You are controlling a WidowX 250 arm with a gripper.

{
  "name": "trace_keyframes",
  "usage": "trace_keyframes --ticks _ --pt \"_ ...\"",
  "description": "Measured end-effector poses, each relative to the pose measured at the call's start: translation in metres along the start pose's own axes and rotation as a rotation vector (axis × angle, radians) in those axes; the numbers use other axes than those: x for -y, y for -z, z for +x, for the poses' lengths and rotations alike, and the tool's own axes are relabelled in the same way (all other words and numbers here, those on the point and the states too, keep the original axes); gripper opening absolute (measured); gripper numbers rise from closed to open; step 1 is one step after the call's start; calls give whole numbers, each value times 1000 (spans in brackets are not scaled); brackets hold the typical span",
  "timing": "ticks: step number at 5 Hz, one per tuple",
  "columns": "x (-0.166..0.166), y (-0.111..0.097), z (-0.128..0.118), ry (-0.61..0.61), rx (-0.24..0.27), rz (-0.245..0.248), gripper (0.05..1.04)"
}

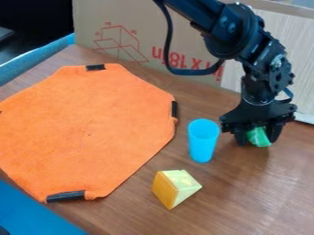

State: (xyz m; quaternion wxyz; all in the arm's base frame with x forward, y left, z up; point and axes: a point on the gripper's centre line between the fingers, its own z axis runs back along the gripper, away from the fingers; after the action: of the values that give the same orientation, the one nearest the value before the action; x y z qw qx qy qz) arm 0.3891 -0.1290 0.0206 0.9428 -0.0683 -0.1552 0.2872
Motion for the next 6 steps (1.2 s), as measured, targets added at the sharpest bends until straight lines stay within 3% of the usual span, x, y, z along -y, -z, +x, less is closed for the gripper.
trace_keyframes --ticks 1,3,4,6 --pt "-12 -12 -1 -14 -14 -1 686" --pt "-32 -72 16 -53 12 -101 686" --pt "-46 -87 17 -55 29 -102 686" --pt "-116 -105 22 -165 43 -84 686"
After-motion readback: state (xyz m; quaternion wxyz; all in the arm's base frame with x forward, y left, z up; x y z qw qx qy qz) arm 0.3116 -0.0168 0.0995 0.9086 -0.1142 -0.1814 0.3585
